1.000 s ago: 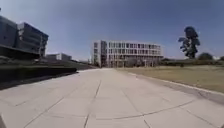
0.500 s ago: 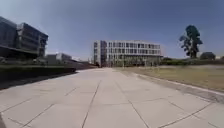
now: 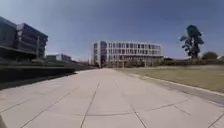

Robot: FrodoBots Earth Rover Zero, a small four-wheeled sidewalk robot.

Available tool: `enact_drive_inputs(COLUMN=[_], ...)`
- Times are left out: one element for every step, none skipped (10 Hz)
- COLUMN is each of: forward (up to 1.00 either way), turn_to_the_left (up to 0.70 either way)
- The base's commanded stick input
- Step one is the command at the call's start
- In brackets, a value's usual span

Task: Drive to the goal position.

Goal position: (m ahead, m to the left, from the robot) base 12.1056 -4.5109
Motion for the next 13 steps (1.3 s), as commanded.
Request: enact_drive_inputs(forward=[0.7, 0.7, 0.7, 0.7, 0.7, 0.7, 0.7, 0.7, 0.7, 0.7, 0.7, 0.7, 0.7], turn_to_the_left=[0.01, 0.01, 0.01, 0.01, 0.01, 0.01, 0.01, 0.01, 0.01, 0.01, 0.01, 0.01, 0.01])
